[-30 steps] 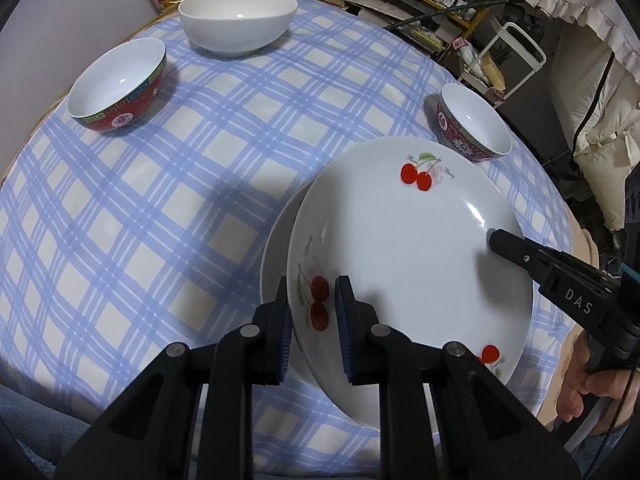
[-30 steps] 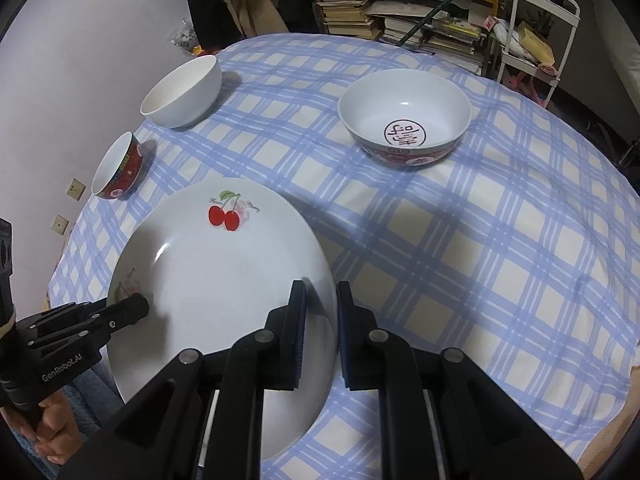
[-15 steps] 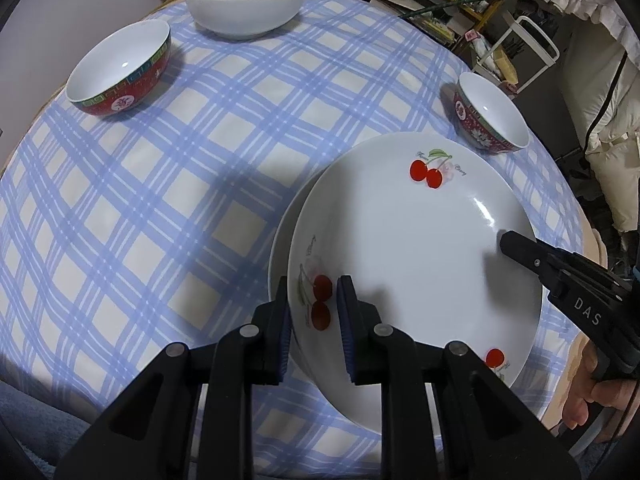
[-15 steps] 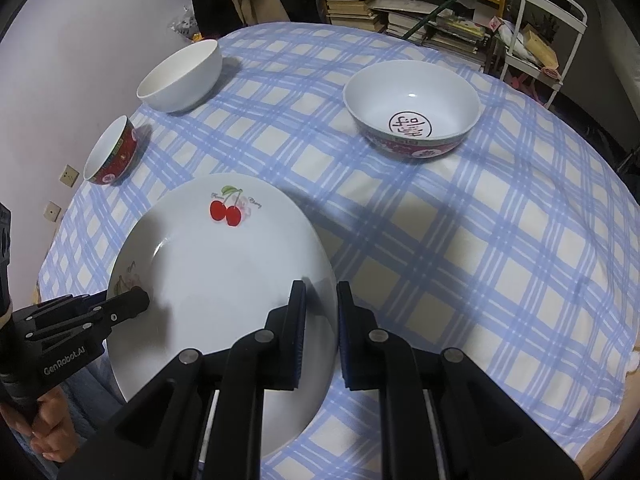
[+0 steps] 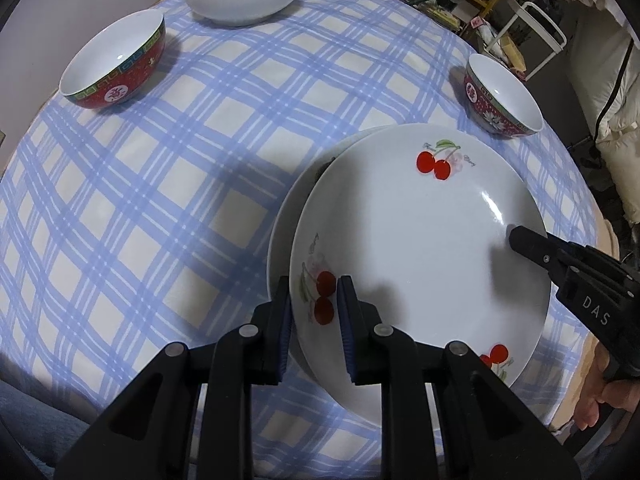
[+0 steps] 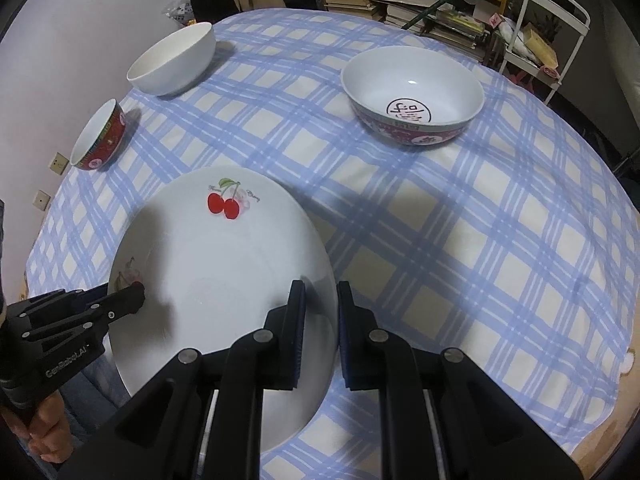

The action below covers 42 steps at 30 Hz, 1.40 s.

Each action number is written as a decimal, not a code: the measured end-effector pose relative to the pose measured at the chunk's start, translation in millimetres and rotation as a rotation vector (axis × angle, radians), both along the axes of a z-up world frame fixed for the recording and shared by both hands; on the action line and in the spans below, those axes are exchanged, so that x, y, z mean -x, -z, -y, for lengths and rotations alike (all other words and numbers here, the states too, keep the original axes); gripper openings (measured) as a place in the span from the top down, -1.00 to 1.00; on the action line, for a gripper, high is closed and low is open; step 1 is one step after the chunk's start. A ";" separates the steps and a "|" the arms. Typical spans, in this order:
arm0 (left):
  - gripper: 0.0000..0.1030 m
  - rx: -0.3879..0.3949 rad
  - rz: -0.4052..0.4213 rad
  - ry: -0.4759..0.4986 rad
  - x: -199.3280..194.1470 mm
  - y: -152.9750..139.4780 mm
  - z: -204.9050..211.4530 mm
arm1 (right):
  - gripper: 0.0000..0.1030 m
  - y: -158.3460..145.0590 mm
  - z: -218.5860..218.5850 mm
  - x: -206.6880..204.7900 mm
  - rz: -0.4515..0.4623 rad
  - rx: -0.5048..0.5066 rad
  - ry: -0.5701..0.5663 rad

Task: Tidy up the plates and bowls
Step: 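Carry the cherry plate with both tools and lower it onto another cherry plate, then open both tools to release the cherry plate onto the stack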

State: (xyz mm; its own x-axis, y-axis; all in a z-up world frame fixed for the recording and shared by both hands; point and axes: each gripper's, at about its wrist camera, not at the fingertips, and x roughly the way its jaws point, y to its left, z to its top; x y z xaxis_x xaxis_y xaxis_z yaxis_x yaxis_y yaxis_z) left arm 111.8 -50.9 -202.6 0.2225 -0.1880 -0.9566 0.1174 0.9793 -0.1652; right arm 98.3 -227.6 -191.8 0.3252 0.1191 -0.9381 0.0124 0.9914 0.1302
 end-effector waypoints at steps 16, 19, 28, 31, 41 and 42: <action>0.60 -0.065 0.053 0.012 11.0 -9.3 1.9 | 0.60 3.1 -13.7 0.7 -0.006 0.091 -0.042; 0.60 -0.100 0.067 0.012 14.2 -10.9 1.8 | 0.59 5.0 -16.2 2.6 -0.016 0.104 -0.047; 0.60 -0.063 0.086 -0.017 17.4 -20.4 -6.0 | 0.56 8.5 -17.3 1.7 -0.052 0.109 -0.037; 0.58 -0.066 0.087 -0.010 18.9 -23.2 -5.6 | 0.49 6.9 -16.7 1.8 -0.050 0.111 -0.032; 0.44 -0.155 0.199 0.015 18.0 -54.8 -7.9 | -0.16 -24.7 -14.2 -2.1 0.073 0.085 -0.018; 0.39 -0.169 0.208 0.024 17.4 -57.4 -7.7 | -0.22 -30.1 -14.4 -2.8 0.094 0.082 -0.021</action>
State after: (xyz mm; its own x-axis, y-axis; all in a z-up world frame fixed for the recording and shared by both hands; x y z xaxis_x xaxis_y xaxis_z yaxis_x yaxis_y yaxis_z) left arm 94.4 -43.2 -145.3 0.4148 -0.0375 -0.9091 0.1553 0.9874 0.0302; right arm 101.1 -213.2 -161.7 0.4103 0.0509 -0.9105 -0.0170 0.9987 0.0481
